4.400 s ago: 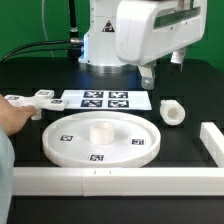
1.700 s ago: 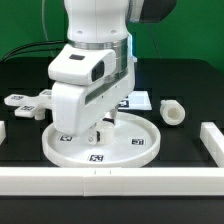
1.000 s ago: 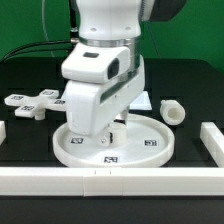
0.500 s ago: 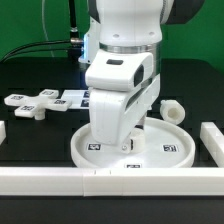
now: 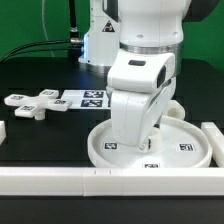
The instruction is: Assemble round table
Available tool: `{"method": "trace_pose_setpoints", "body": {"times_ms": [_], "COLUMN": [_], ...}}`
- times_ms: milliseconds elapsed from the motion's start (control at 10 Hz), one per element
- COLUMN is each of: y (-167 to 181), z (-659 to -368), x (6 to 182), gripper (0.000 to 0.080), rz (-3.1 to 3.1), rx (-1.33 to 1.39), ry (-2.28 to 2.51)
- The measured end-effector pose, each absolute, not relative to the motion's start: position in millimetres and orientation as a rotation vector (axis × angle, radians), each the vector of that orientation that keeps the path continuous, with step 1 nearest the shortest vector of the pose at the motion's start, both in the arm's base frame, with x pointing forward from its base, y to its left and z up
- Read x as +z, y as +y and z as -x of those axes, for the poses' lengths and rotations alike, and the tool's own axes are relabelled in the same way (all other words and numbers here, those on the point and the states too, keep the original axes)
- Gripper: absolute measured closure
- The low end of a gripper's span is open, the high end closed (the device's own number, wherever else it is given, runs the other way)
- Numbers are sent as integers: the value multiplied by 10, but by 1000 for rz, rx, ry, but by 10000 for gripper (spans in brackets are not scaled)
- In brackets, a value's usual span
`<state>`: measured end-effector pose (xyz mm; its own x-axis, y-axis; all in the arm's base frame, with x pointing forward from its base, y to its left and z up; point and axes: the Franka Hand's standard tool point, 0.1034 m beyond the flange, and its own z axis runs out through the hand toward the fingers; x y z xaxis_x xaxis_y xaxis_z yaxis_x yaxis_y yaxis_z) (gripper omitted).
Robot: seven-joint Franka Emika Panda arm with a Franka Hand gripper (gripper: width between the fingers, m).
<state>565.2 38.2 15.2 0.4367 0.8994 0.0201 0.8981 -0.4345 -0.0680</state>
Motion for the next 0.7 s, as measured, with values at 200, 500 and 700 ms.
{"method": "trace_pose_setpoints", "body": {"times_ms": [200, 500, 700], "y": [382, 382, 400], "z": [-5649, -5651, -5609], "x": [150, 175, 413], "gripper": [320, 184, 157], "rz": [2604, 2612, 2636], "rx": [29, 29, 26], "ry": [-1632, -1623, -1607]}}
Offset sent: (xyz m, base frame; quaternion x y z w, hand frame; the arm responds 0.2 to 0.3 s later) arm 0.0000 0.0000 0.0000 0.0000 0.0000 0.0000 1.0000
